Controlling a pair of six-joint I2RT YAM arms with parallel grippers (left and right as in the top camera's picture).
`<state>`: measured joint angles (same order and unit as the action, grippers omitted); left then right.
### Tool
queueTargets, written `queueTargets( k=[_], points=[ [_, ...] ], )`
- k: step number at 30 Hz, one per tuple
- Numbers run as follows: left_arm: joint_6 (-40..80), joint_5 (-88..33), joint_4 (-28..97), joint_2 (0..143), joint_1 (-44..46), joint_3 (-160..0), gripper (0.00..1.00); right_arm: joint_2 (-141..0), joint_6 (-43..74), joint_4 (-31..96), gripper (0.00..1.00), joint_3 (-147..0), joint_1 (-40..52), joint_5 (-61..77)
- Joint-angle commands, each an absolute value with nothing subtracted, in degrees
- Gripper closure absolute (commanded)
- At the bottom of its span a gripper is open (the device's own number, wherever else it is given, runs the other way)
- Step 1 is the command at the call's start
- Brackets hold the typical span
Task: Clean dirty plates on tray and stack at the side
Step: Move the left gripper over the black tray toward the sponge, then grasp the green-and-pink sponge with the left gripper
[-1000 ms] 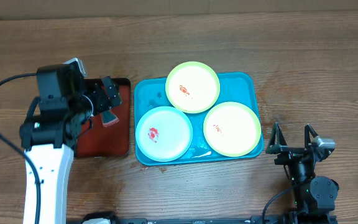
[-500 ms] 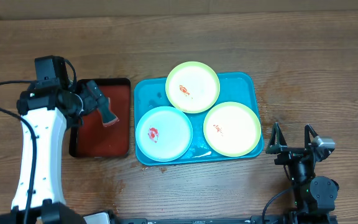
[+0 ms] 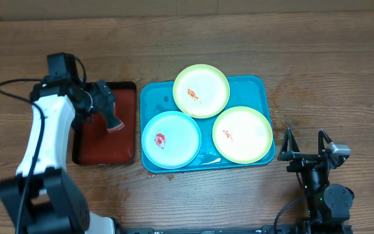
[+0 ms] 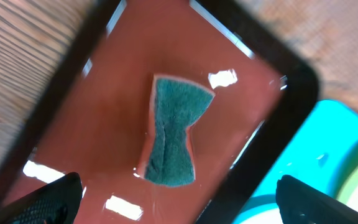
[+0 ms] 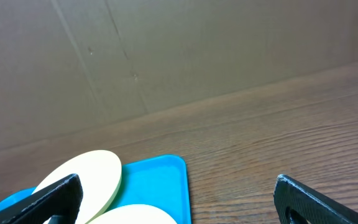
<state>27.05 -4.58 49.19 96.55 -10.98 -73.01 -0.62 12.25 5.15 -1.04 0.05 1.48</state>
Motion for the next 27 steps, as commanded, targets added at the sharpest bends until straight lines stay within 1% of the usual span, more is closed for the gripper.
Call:
queueTargets(
  k=[1,2,4,10,13,16,21,22,23,24,25,26,27],
  points=[
    [27.2,-7.5,49.2,101.2,-10.8,-74.0,0.04,-0.2,12.7,4.8,0.0,-0.5,0.3,1.1],
    [27.2,-7.5,49.1,102.3,-10.8,-74.0,0.12,-0.2,12.7,4.8,0.0,-0.5,0.3,1.1],
    [27.2,-7.7,48.6,104.4,-10.8,-74.0,0.24,-0.2,12.7,4.8,0.0,-0.5,0.3,1.1],
    [27.0,-6.6,45.9,109.1,-10.8,-74.0,0.31,-0.2,12.7,4.8,0.0,-0.5,0.3,1.1],
    [27.0,-5.1,43.4,110.3,-10.8,-74.0,0.32,-0.2,12.7,4.8,0.0,-0.5,0.3,1.1],
    [26.7,-2.7,40.8,111.1,-10.8,-74.0,0.27,-0.2,12.7,4.8,0.0,-0.5,0.3,1.1],
    [26.3,-2.6,39.6,112.9,-10.8,-74.0,0.25,-0.2,12.7,4.8,0.0,-0.5,0.3,1.1],
    [26.2,-2.9,39.6,113.3,-10.7,-74.0,0.27,-0.2,12.7,4.8,0.0,-0.5,0.3,1.1],
    [25.6,-3.0,39.6,113.6,-10.7,-74.0,0.35,-0.2,12.7,4.8,0.0,-0.5,0.3,1.1],
    [25.1,-3.0,39.6,113.8,-10.5,-74.0,0.45,-0.2,12.7,4.8,0.0,-0.5,0.3,1.1],
    [24.4,-3.0,39.6,113.9,-10.5,-74.0,0.65,-0.2,12.7,4.8,0.0,-0.5,0.3,1.1],
    [23.8,-3.0,39.5,113.9,-10.5,-74.0,0.91,-0.2,12.7,4.8,0.0,-0.5,0.3,1.1],
    [23.6,-2.9,39.4,113.8,-10.5,-74.0,0.96,-0.2,12.7,4.8,0.0,-0.5,0.3,1.1]
  ],
)
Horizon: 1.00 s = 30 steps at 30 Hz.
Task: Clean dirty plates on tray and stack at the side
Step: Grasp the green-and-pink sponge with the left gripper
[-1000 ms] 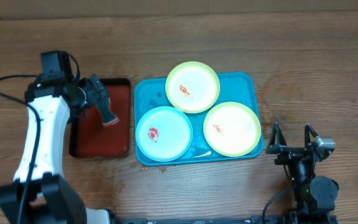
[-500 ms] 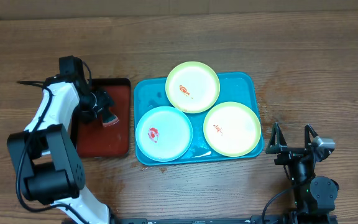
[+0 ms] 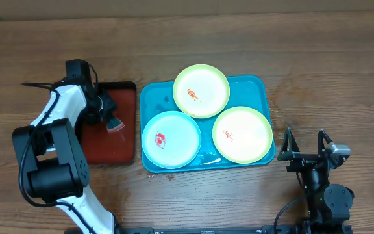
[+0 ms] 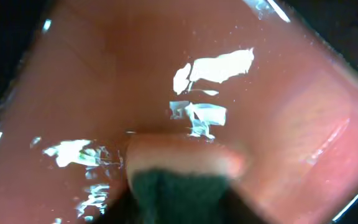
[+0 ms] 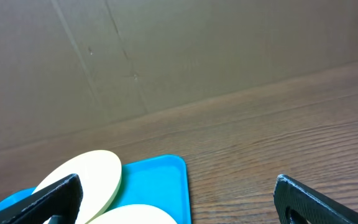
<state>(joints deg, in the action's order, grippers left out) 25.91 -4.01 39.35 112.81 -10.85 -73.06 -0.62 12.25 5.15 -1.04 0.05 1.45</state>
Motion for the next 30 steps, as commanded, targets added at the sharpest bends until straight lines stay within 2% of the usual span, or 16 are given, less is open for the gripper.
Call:
queueTargets(
  k=[1,3,4,5,6,7,17,19,20,21,24,25,27,28,29,30],
  points=[
    [23.5,-3.0,39.3,113.8,-10.5,-74.0,0.96,-0.2,12.7,4.8,0.0,-0.5,0.3,1.1],
    [23.5,-3.0,39.1,113.8,-10.5,-74.0,0.96,-0.2,12.7,4.8,0.0,-0.5,0.3,1.1],
    [23.5,-2.9,39.1,113.8,-10.5,-74.0,0.9,-0.2,12.7,4.8,0.0,-0.5,0.3,1.1],
    [23.5,-3.0,39.1,113.8,-10.5,-74.0,0.66,-0.2,12.7,4.8,0.0,-0.5,0.3,1.1],
    [23.5,-3.0,39.1,113.8,-10.5,-74.0,0.25,-0.2,12.6,4.8,0.0,-0.5,0.3,1.1],
    [23.5,-3.0,39.2,113.8,-10.5,-74.0,0.0,-0.2,12.7,4.8,0.0,-0.5,0.3,1.1],
    [23.6,-8.5,48.0,113.8,-10.5,-74.0,0.0,-0.2,12.7,4.8,0.0,-0.5,0.3,1.1],
    [23.6,-9.6,49.6,113.8,-10.5,-74.0,0.04,-0.2,12.7,4.8,0.0,-0.5,0.3,1.1],
    [23.6,-10.2,50.2,113.8,-10.5,-74.0,0.13,-0.2,12.7,4.8,0.0,-0.5,0.3,1.1],
    [23.6,-10.2,50.6,113.8,-10.5,-74.0,0.27,-0.2,12.7,4.8,0.0,-0.5,0.3,1.1],
    [23.6,-9.9,50.5,113.8,-10.5,-74.0,0.89,-0.2,12.7,4.8,0.0,-0.5,0.3,1.1],
    [23.6,-9.9,50.3,113.8,-10.5,-74.0,0.96,-0.2,12.7,4.8,0.0,-0.5,0.3,1.1],
    [23.6,-9.9,49.7,113.8,-10.5,-74.0,0.95,-0.2,12.7,4.8,0.0,-0.5,0.3,1.1],
    [23.6,-9.9,49.2,113.8,-10.5,-74.0,0.77,-0.2,12.7,4.8,0.0,-0.5,0.3,1.1],
    [23.6,-9.8,48.6,113.8,-10.5,-74.0,0.34,-0.2,12.7,4.8,0.0,-0.5,0.3,1.1],
    [23.6,-9.4,47.8,113.8,-10.5,-74.0,0.04,-0.2,12.7,4.8,0.0,-0.5,0.3,1.1]
  ],
)
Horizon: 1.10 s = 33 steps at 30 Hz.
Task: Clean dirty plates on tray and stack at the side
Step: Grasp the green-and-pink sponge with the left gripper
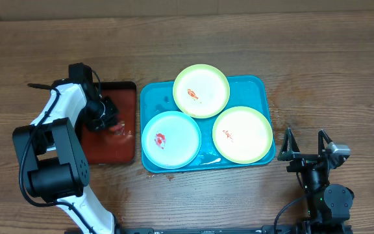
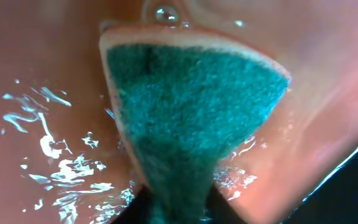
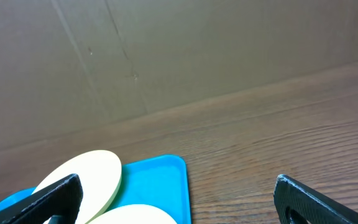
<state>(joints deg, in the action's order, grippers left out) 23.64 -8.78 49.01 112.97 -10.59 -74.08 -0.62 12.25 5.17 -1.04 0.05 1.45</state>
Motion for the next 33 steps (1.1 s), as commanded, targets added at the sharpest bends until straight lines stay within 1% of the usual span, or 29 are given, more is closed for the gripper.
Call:
queueTargets(
  k=[1,7,10,11,12,14,15,16,20,21,22,23,24,25,31,33],
  points=[
    [23.6,-8.9,46.9,113.8,-10.5,-74.0,0.0,-0.2,12.7,4.8,0.0,-0.5,0.3,1.1],
    [23.6,-0.7,41.6,113.8,-10.5,-74.0,0.0,-0.2,12.7,4.8,0.0,-0.5,0.3,1.1],
    [23.6,-0.3,41.0,113.8,-10.5,-74.0,0.01,-0.2,12.7,4.8,0.0,-0.5,0.3,1.1],
    [23.6,-0.3,41.1,113.8,-10.5,-74.0,0.14,-0.2,12.7,4.8,0.0,-0.5,0.3,1.1],
    [23.6,-0.3,41.1,113.8,-10.5,-74.0,0.31,-0.2,12.7,4.8,0.0,-0.5,0.3,1.1],
    [23.6,-0.3,41.3,113.8,-10.5,-74.0,0.79,-0.2,12.7,4.8,0.0,-0.5,0.3,1.1],
    [23.6,-0.4,41.4,113.8,-10.5,-74.0,0.93,-0.2,12.7,4.8,0.0,-0.5,0.3,1.1],
    [23.6,-0.8,41.6,113.7,-10.5,-74.1,0.96,-0.2,12.7,4.8,0.0,-0.5,0.3,1.1],
    [23.6,-2.3,44.2,113.4,-10.5,-75.8,0.95,-0.2,12.7,4.8,0.0,-0.5,0.3,1.1],
    [23.6,-2.8,45.5,113.4,-10.5,-76.9,0.89,-0.2,12.7,4.8,0.0,-0.5,0.3,1.1],
    [23.6,-3.1,46.7,113.4,-10.5,-78.0,0.72,-0.2,12.7,4.8,0.0,-0.5,0.3,1.1],
    [23.6,-3.1,47.7,113.4,-10.5,-78.8,0.45,-0.2,12.7,4.8,0.0,-0.5,0.3,1.1],
    [23.6,-3.1,49.1,113.4,-10.5,-80.0,0.12,-0.2,12.7,4.8,0.0,-0.5,0.3,1.1],
    [23.6,-3.1,50.0,113.4,-10.5,-80.9,0.0,-0.2,12.7,4.8,0.0,-0.5,0.3,1.1],
    [23.6,-5.6,52.7,113.5,-10.4,-81.2,0.0,-0.2,12.7,4.8,0.0,-0.5,0.3,1.1],
    [23.6,-5.7,53.2,113.5,-10.3,-80.4,0.05,-0.2,12.7,4.8,0.0,-0.5,0.3,1.1]
  ],
)
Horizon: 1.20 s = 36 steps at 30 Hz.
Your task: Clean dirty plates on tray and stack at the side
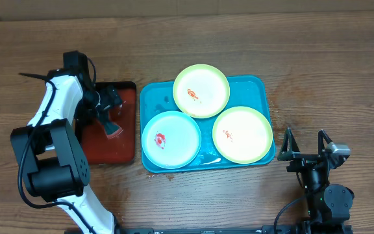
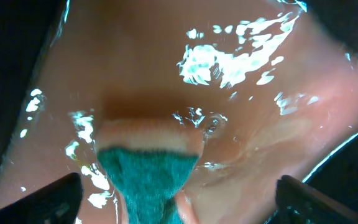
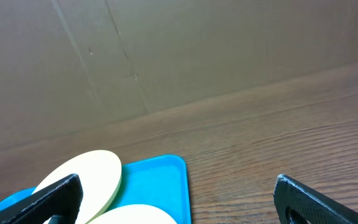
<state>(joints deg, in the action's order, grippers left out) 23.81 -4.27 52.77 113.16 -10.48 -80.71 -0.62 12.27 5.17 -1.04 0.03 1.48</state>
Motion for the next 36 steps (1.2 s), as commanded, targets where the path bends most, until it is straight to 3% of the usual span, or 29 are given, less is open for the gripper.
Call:
queueTargets(
  k=[1,4,8,13,16,18,25,36],
  points=[
    [23.6,-5.6,53.2,113.5,-10.0,-79.7,0.06,-0.2,12.7,4.8,0.0,-0.5,0.3,1.1],
    [23.6,-5.8,52.4,113.6,-9.1,-77.2,0.05,-0.2,12.7,4.8,0.0,-0.5,0.3,1.1],
    [23.6,-5.5,49.7,113.6,-8.3,-74.3,0.25,-0.2,12.7,4.8,0.0,-0.5,0.3,1.1],
    [23.6,-4.9,48.2,113.6,-8.3,-73.2,0.35,-0.2,12.7,4.8,0.0,-0.5,0.3,1.1],
    [23.6,-2.3,47.7,113.6,-8.3,-73.2,0.78,-0.2,12.7,4.8,0.0,-0.5,0.3,1.1],
    [23.6,-0.7,47.6,113.6,-8.3,-73.3,0.89,-0.2,12.7,4.8,0.0,-0.5,0.3,1.1],
    [23.1,0.4,51.1,113.6,-9.1,-77.1,0.96,-0.2,12.7,4.8,0.0,-0.5,0.3,1.1],
    [23.1,-1.9,76.5,113.5,-9.0,-101.5,0.96,-0.2,12.7,4.8,0.0,-0.5,0.3,1.1]
  ],
)
